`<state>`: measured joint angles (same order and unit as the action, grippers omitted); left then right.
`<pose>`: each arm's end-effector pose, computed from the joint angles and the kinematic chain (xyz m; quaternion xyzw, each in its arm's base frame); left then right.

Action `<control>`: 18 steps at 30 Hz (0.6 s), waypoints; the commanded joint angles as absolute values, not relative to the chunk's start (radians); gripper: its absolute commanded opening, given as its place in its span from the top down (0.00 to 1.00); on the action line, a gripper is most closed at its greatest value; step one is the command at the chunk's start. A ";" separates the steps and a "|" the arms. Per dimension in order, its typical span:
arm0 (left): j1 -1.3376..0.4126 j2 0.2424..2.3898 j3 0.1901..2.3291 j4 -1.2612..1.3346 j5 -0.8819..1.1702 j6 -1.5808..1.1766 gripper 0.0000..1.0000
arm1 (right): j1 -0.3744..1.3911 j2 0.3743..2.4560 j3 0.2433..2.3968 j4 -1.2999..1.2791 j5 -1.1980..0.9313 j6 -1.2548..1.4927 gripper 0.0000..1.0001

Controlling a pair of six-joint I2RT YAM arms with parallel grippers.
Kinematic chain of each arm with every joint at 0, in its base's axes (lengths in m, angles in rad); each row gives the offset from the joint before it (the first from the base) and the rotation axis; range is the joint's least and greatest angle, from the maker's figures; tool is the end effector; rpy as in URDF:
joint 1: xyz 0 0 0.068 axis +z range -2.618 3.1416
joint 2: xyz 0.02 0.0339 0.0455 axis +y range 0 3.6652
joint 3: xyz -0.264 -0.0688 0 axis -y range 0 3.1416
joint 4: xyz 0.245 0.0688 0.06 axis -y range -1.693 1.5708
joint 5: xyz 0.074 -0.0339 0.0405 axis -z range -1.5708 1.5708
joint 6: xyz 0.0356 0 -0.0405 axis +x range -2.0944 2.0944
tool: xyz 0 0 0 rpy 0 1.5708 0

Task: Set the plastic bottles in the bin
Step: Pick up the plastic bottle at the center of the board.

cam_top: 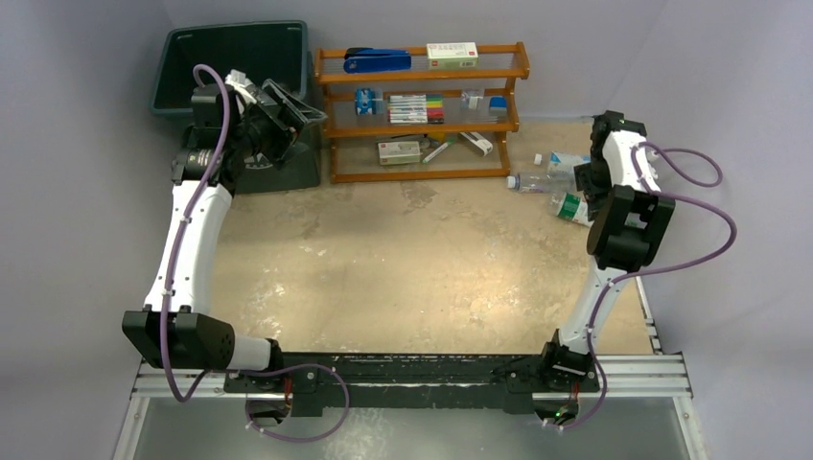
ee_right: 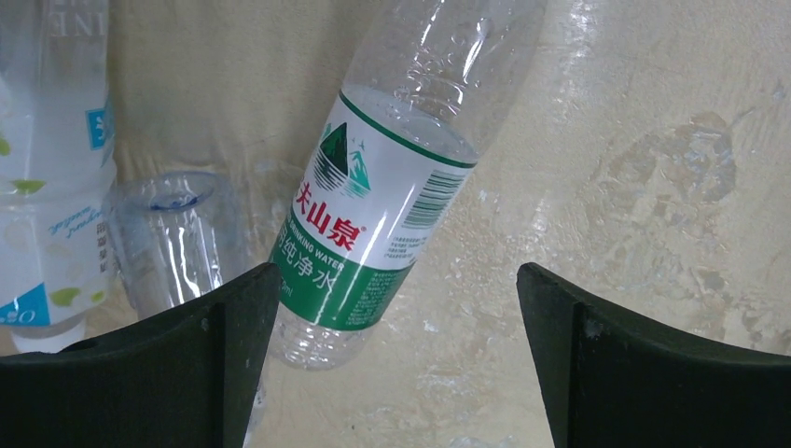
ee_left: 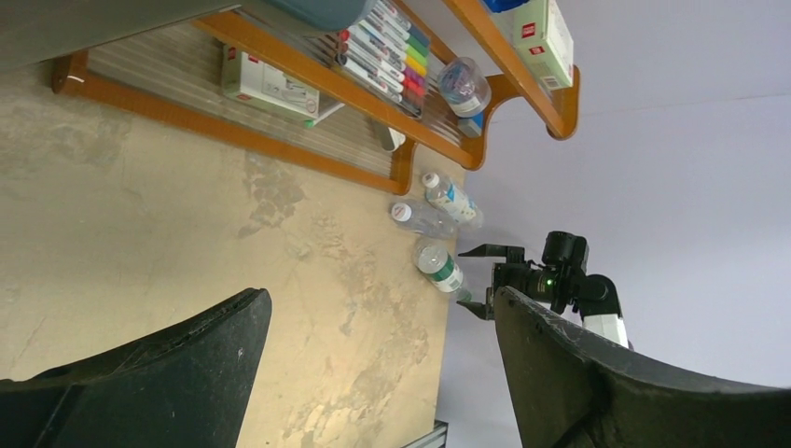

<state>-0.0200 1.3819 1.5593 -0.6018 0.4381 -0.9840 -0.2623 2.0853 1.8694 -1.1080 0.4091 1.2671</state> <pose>0.2974 -0.0211 0.4314 -0.2757 0.7813 -0.4148 0.3762 0.4098 -0.1247 0.2460 0.6908 0.6839 -0.1186 0.2027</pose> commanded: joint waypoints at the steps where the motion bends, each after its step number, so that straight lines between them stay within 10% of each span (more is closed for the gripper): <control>1: -0.022 1.393 1.595 -0.610 0.415 -0.941 0.11 | -0.278 2.120 1.936 -1.128 0.439 1.311 0.02; 18: -0.023 1.399 1.598 -0.631 0.399 -0.930 0.11 | -0.273 2.092 1.768 -1.024 0.415 1.251 0.13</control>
